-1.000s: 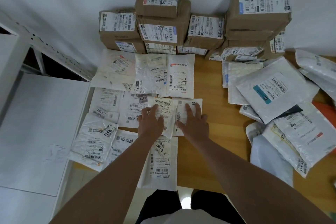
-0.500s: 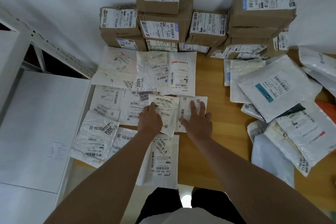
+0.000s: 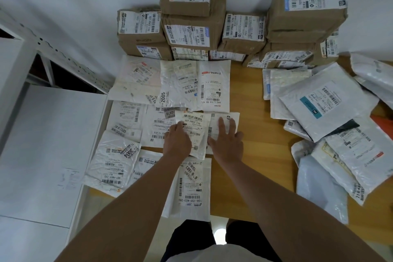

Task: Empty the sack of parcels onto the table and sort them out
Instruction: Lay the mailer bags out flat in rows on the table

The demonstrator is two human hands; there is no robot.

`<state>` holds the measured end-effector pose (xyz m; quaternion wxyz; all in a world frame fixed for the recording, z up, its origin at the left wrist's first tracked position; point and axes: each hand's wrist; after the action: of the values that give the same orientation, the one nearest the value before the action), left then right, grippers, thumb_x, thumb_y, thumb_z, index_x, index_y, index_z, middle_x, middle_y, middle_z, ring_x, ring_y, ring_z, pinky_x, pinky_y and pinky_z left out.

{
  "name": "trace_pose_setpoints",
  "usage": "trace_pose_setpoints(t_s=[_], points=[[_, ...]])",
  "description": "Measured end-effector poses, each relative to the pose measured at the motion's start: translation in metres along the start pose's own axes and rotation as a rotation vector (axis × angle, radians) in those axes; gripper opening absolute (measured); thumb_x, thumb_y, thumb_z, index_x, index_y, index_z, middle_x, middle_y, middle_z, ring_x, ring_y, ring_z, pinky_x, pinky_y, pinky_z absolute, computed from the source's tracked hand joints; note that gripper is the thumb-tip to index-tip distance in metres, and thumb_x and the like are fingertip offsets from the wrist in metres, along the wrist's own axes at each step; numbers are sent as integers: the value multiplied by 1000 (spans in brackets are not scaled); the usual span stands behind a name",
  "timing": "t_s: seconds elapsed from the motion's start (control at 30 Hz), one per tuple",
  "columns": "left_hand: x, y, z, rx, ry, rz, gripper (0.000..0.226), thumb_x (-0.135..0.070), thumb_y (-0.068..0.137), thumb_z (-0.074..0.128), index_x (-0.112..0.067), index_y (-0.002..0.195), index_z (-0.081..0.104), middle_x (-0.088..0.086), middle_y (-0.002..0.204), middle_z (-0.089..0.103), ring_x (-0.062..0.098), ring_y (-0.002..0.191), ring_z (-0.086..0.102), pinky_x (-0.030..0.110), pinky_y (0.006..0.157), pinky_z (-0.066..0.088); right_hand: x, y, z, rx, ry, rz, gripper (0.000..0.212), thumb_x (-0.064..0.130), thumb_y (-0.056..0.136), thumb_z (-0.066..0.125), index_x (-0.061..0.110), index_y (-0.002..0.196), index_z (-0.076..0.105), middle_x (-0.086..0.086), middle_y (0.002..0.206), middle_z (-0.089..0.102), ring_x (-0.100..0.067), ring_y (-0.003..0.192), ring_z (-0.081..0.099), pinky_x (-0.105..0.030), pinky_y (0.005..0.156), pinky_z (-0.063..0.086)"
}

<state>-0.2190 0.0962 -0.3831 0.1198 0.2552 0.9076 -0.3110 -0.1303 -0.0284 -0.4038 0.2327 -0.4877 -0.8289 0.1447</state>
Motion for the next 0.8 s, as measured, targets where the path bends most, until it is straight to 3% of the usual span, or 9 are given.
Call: trace_pose_setpoints(t_s=[0.23, 0.47, 0.63, 0.8], points=[[0, 1, -2, 10, 2, -13, 46, -17, 101, 38, -13, 147, 32, 11, 146, 39, 35, 131, 39, 44, 104, 37, -7, -3, -2, 16, 107, -69, 64, 48, 101, 37, 32, 156, 9, 1, 163, 0, -38, 139, 19, -44, 100, 47], [-2, -10, -8, -58, 7, -46, 42, -23, 99, 41, -14, 140, 40, 11, 142, 40, 31, 126, 42, 44, 93, 44, -30, -16, -18, -71, 250, -77, 51, 28, 102, 43, 18, 150, 29, -4, 158, 20, -29, 140, 27, -43, 100, 47], [-23, -18, -9, -143, 32, -1, 48, -24, 97, 44, -11, 143, 35, 14, 146, 34, 32, 130, 38, 45, 101, 40, -52, -19, -33, -105, 268, -80, 46, 23, 100, 45, 13, 144, 38, -8, 144, 40, -26, 129, 39, -40, 97, 47], [-62, -25, 8, -187, 8, 105, 49, -22, 96, 46, -14, 143, 38, 12, 141, 39, 30, 126, 42, 43, 102, 38, -91, -29, -50, -198, 198, -58, 45, 22, 96, 48, 10, 140, 46, -10, 134, 53, -29, 123, 45, -40, 100, 42]])
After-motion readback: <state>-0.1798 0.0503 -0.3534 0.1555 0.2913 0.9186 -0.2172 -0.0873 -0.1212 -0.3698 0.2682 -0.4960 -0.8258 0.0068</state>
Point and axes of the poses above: each hand's wrist, its own y-axis towards the middle knuckle, its own z-axis out of the palm, x = y × z
